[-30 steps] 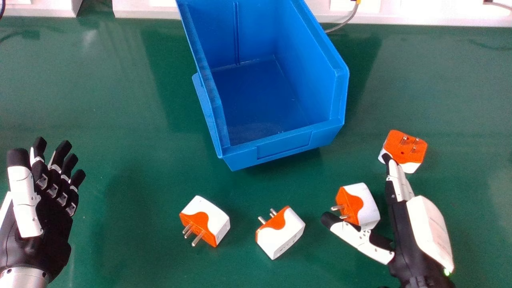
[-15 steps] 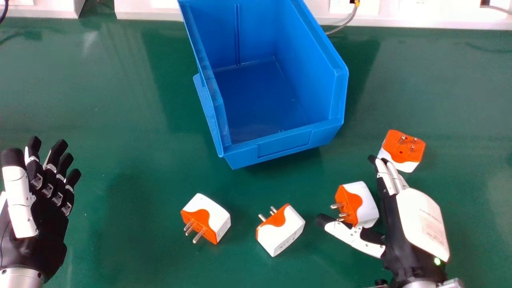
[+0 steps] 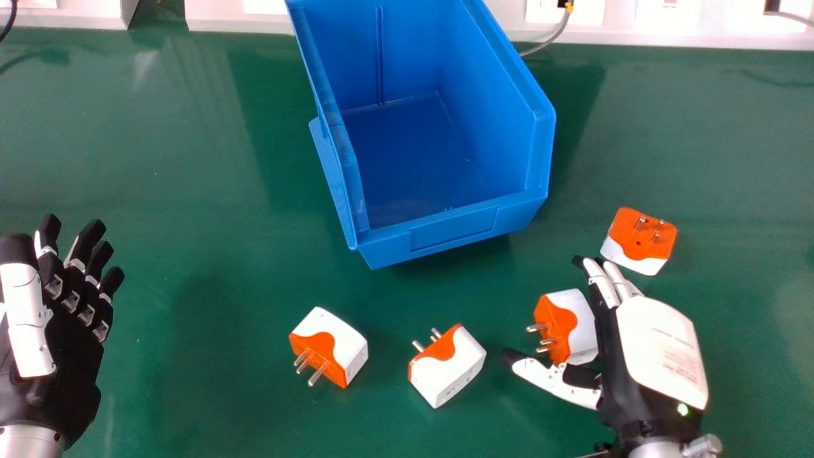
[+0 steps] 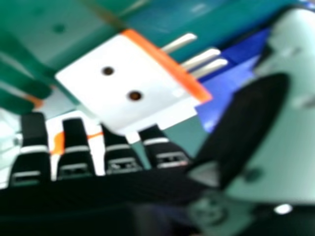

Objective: Pick all objects and put in blue box

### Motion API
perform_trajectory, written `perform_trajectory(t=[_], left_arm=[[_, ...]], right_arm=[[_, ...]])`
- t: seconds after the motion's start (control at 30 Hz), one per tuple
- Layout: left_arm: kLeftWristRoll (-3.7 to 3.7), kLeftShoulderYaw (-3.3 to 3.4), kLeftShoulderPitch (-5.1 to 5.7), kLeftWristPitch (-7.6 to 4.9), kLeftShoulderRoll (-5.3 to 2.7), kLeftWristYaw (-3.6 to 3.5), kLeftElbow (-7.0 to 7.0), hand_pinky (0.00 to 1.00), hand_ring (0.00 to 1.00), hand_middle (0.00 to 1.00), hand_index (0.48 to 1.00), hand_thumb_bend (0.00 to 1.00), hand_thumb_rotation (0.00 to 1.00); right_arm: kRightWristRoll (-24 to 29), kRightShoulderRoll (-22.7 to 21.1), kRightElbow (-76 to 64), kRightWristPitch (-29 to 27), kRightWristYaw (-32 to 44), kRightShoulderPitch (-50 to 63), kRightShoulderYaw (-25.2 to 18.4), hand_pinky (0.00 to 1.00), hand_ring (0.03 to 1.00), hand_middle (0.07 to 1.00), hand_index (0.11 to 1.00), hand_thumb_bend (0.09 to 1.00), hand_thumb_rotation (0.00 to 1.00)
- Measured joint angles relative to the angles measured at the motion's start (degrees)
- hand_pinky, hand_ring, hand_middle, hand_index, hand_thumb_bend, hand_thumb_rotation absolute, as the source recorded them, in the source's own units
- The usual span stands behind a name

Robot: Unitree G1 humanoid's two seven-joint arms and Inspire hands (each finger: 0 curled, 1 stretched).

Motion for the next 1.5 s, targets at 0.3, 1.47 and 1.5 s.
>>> perform_trajectory(t=[0.3, 1.47, 1.5], left_arm=[[0.02, 0.05, 0.18, 0.54, 0.33, 0.26, -0.25, 1.0, 1.0, 0.98, 0.968, 0.85, 0.99], [0.17, 0.09, 0.13, 1.5, 0.61, 0.75, -1.29, 1.0, 1.0, 0.98, 0.976, 0.86, 0.98], [0.17, 0.08, 0.13, 1.51, 0.61, 0.82, -1.33, 1.0, 1.0, 0.98, 0.976, 0.86, 0.98]], right_arm=[[-1.44, -0.76, -0.85, 1.75, -1.73, -0.41, 0.95, 0.25, 0.304, 0.388, 0.504, 0.5, 0.16], [9.79, -1.16, -8.31, -1.54, 2.17, 3.78, -2.49, 0.1, 0.139, 0.204, 0.471, 0.489, 0.12], [9.82, -1.27, -9.72, -1.67, 2.58, 4.35, -2.51, 0.1, 0.137, 0.202, 0.471, 0.489, 0.12]])
